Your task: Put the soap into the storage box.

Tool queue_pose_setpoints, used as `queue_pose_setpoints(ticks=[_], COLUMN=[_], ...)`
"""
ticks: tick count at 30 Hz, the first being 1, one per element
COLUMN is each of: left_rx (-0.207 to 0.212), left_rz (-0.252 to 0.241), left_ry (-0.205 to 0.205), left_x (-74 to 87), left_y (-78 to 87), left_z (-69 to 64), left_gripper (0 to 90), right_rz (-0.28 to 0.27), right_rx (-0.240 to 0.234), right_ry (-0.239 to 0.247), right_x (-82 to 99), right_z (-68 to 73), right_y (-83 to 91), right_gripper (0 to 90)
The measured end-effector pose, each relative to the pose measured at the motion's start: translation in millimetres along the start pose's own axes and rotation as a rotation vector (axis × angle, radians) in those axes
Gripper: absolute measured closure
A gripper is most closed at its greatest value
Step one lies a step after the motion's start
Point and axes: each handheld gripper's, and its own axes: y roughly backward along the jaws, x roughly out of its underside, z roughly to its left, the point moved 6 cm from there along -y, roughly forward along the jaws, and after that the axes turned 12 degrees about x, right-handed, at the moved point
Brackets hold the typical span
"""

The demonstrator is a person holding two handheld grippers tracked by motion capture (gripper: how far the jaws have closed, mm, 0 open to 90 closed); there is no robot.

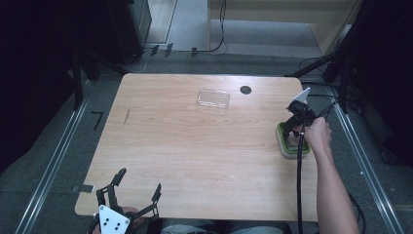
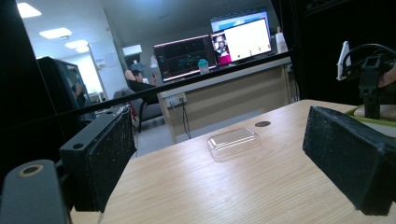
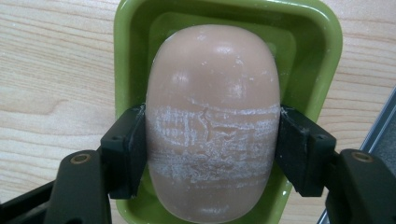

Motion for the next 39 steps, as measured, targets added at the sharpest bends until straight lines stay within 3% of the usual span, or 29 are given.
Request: queue_pose_setpoints(ticks=[29, 39], left_rx=[-0.004, -0.002], left_rz=[0.004, 0.002], left_ry=[0.004, 0.001], left_x=[0.2, 0.5], left_y=[-1.1, 0.0], left_z=[0.3, 0.9], left_gripper=[9.9, 9.9], right_rz=[0.031, -0.02], right_rx=[0.028, 0.03], right_ry=[0.003, -0.004], right_x=[0.3, 4.9], right_z=[4.4, 3.7], right_y=[-5.2, 6.1], right_gripper=[33.2, 26.9])
